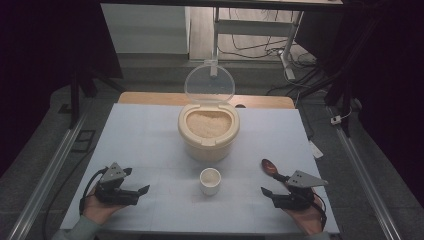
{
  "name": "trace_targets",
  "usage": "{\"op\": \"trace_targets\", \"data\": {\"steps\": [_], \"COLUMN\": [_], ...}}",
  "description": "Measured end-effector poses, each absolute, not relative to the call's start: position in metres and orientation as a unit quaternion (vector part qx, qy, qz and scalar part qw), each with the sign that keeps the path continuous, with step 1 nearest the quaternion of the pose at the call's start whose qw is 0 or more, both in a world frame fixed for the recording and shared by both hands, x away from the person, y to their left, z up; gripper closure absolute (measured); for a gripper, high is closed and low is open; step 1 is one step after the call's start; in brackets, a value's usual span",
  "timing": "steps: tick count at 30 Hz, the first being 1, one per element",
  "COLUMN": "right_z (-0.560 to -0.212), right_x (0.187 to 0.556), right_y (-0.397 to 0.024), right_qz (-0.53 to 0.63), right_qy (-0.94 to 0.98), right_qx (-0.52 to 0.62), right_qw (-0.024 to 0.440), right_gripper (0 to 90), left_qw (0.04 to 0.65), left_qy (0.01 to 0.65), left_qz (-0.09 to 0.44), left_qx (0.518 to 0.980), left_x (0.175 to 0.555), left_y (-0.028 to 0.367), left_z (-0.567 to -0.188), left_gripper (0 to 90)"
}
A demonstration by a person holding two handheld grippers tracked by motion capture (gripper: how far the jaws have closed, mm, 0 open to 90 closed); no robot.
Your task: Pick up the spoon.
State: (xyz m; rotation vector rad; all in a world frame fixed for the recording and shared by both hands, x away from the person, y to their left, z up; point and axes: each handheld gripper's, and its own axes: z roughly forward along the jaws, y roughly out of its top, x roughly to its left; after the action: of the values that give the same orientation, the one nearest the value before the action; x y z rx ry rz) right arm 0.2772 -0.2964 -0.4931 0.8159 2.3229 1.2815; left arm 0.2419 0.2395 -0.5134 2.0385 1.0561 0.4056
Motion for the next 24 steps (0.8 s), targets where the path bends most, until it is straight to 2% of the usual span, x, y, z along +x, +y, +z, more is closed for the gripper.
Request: {"op": "trace_targets", "data": {"steps": [24], "right_z": [-0.4915], "right_x": [0.2754], "right_y": [-0.2948], "right_qz": [0.444], "right_qy": [0.832], "right_qx": [0.287], "right_qw": [0.170], "right_gripper": [34.0], "left_qw": [0.390], "left_qy": [0.418], "left_qz": [0.151], "left_qx": [0.807], "left_x": [0.2441], "left_y": [0.2401], "left_z": [-0.5153], "left_gripper": [9.6]}}
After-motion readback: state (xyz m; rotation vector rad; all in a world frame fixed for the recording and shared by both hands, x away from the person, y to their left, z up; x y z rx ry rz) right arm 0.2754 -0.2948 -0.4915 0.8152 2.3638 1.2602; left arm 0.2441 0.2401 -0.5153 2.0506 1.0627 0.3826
